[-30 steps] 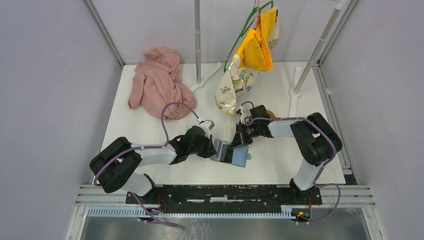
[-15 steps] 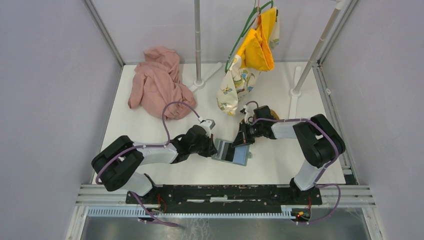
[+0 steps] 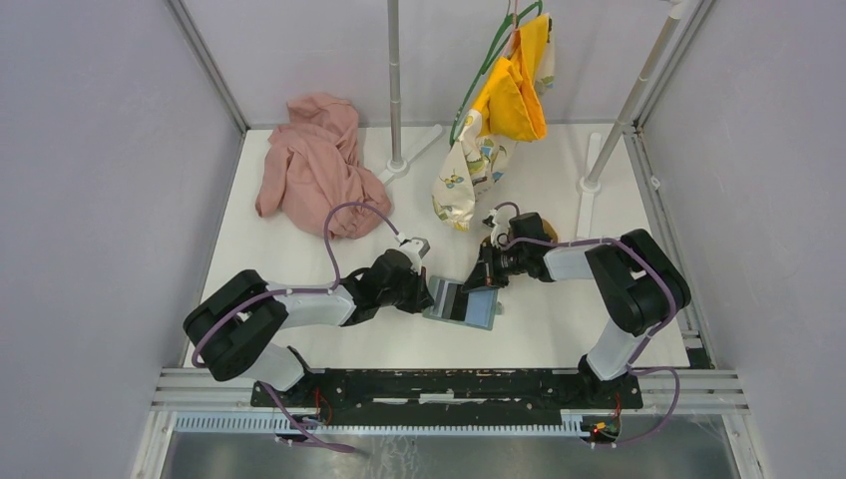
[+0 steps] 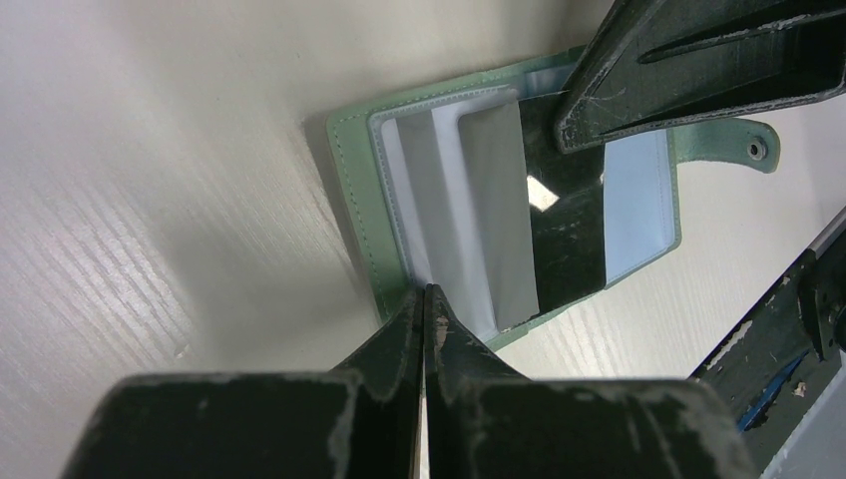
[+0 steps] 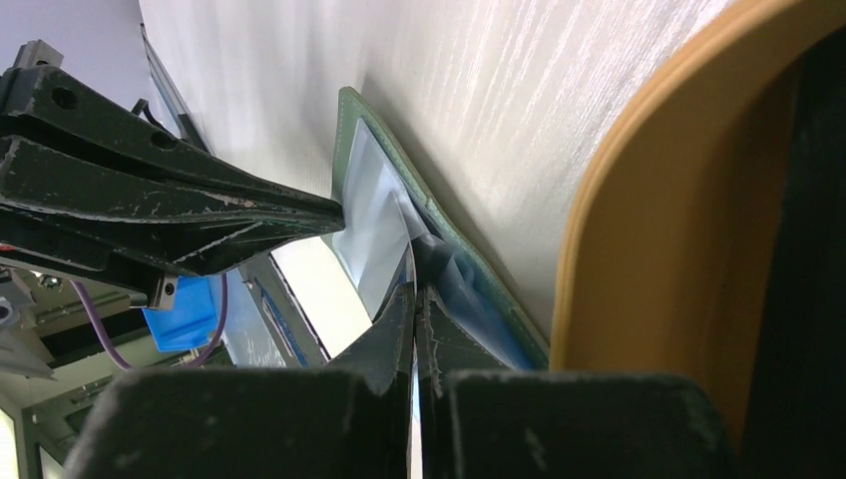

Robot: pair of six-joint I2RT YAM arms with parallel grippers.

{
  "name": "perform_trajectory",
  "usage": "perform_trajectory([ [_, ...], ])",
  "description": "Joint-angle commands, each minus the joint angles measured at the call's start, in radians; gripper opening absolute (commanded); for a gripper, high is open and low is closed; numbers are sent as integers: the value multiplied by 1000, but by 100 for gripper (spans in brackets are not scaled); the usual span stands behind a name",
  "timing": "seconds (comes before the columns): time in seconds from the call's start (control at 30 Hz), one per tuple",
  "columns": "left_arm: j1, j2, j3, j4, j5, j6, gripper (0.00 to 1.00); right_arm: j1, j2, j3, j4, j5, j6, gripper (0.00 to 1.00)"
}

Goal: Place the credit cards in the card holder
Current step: Insert the credit card into the card holder.

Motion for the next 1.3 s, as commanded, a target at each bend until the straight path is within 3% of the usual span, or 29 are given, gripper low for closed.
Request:
perform_trajectory([
  [0.0, -14, 27, 19, 23, 15, 39, 3, -18, 17, -41, 28, 109, 34, 0],
  [0.8, -15, 37, 12, 38, 9, 7, 3, -56, -4, -108, 41, 127, 30, 0],
  [1.27, -29, 56, 25, 59, 37, -2, 4, 1, 52, -62, 78, 97, 51, 0],
])
